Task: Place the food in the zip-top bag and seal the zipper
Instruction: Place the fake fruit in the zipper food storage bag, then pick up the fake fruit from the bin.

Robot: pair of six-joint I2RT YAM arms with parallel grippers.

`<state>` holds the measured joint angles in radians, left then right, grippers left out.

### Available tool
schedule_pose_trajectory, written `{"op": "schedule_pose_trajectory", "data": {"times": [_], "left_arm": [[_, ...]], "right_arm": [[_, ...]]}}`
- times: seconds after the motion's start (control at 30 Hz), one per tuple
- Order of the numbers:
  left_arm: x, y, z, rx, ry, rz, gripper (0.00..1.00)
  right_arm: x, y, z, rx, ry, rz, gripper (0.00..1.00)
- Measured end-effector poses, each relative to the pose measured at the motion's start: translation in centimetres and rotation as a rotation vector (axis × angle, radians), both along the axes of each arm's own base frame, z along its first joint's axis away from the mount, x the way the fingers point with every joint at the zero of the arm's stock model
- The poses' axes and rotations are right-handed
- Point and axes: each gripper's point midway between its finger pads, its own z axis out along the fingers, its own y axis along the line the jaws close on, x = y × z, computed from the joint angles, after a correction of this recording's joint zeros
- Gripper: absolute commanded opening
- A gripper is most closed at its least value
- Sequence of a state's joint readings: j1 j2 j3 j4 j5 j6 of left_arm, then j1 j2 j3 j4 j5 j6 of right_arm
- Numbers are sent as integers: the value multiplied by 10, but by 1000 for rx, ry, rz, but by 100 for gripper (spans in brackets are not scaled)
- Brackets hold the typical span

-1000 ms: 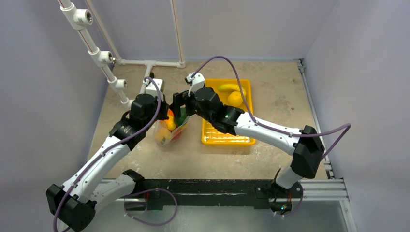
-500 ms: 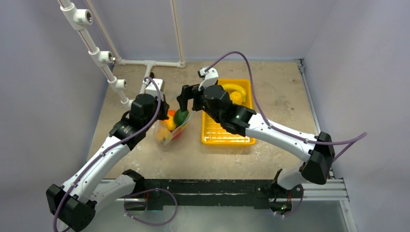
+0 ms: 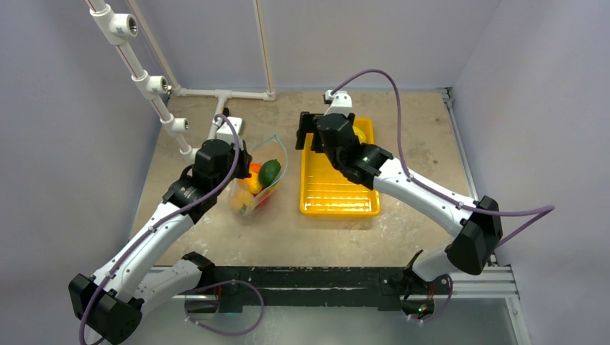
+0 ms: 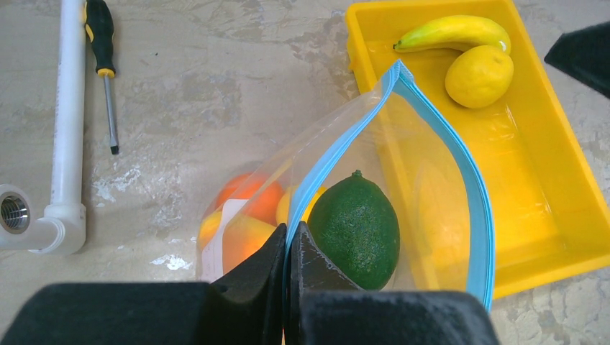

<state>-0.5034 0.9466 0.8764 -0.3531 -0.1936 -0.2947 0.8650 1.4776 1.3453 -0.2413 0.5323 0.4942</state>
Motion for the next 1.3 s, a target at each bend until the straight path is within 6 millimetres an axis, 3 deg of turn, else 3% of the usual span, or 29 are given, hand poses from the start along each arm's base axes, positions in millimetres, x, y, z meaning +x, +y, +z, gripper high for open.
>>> {"op": "schedule_pose_trajectory", "data": {"times": [0.23,0.4,0.67,0.8,1.3], "left_arm": [[0,0,0,0,0,0,0],[0,0,0,0,0,0,0],[0,0,0,0,0,0,0],[0,0,0,-1,0,-1,0],[0,0,0,0,0,0,0]], "right_arm": [[24,-54,-40,-64,81,-139,99],[38,-81,-64,-105,126,-211,99],[60,-122,-120,-218,225,-311,99],[66,-134,-141,-266,261,-332,99],[93,-147,-178,-299,287,-332,99]]}}
